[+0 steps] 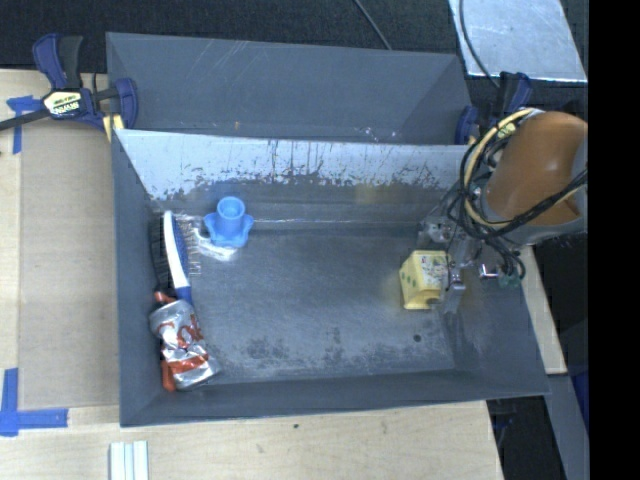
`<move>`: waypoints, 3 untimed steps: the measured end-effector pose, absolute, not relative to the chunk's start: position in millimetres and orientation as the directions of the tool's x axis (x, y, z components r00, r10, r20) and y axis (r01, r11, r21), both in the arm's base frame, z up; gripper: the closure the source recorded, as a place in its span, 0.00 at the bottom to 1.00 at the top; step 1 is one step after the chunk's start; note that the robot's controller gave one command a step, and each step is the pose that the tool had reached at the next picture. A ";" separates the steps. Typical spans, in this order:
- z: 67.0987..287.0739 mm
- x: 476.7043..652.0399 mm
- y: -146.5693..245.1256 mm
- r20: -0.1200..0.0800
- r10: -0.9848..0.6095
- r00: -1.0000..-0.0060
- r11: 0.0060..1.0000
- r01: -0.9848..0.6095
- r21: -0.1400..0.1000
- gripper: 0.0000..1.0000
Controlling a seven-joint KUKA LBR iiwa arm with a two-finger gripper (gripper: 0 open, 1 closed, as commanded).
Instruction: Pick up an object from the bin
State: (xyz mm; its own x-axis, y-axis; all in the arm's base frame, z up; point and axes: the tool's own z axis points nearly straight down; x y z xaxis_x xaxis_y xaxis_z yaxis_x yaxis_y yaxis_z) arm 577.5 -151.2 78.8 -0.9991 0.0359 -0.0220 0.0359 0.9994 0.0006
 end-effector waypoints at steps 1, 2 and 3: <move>81.6 592.5 -132.4 -0.026 -0.148 -0.989 0.989 -0.148 -0.012 1.00; 81.8 592.6 -132.4 -0.026 -0.148 -0.989 0.989 -0.148 -0.012 1.00; 97.0 589.7 -130.7 -0.021 -0.148 -0.989 0.989 -0.147 -0.008 1.00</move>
Offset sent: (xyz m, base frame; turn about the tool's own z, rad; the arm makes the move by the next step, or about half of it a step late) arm 0.0000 0.0000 0.0000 0.0000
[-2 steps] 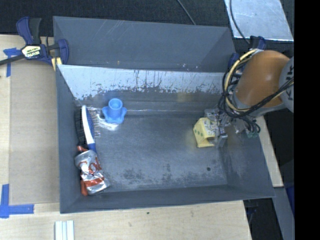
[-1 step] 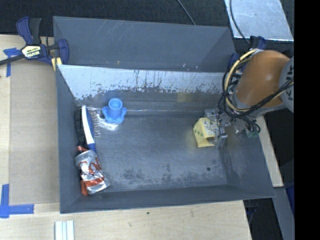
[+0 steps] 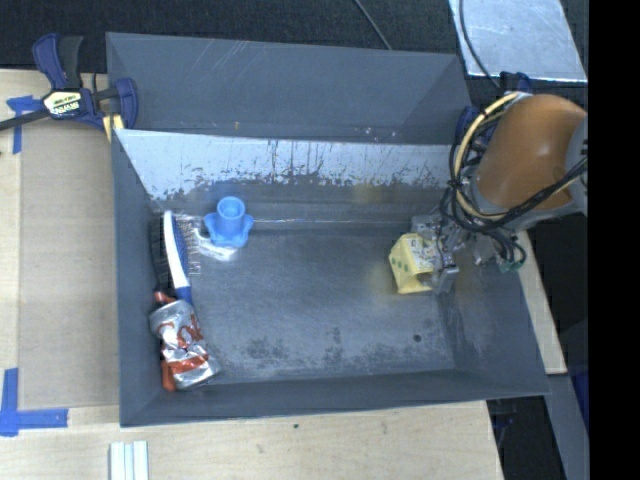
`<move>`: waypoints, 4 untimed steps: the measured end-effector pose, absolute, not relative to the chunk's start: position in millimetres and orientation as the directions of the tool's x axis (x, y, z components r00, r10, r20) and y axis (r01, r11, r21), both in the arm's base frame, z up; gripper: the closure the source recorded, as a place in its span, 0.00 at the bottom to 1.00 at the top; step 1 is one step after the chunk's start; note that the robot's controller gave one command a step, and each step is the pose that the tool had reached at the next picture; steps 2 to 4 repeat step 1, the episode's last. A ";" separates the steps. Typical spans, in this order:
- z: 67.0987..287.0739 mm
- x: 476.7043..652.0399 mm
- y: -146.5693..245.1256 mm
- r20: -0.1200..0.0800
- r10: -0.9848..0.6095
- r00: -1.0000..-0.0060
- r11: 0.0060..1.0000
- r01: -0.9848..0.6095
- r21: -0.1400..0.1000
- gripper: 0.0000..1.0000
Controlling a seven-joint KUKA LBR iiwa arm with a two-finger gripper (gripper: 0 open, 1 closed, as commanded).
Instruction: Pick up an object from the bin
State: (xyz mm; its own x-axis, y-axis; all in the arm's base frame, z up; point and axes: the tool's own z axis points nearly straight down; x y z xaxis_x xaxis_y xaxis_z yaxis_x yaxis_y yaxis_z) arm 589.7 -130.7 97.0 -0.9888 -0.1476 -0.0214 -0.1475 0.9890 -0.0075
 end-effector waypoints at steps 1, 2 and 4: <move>130.4 588.7 -130.1 -0.018 -0.147 -0.989 0.989 -0.147 -0.006 1.00; 130.4 588.7 -130.1 -0.018 -0.147 -0.989 0.989 -0.147 -0.006 1.00; 130.4 588.7 -130.1 -0.018 -0.147 -0.989 0.989 -0.147 -0.006 1.00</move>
Offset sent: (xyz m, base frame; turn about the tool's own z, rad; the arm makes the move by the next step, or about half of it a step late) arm -0.0011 0.0005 0.0341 0.0007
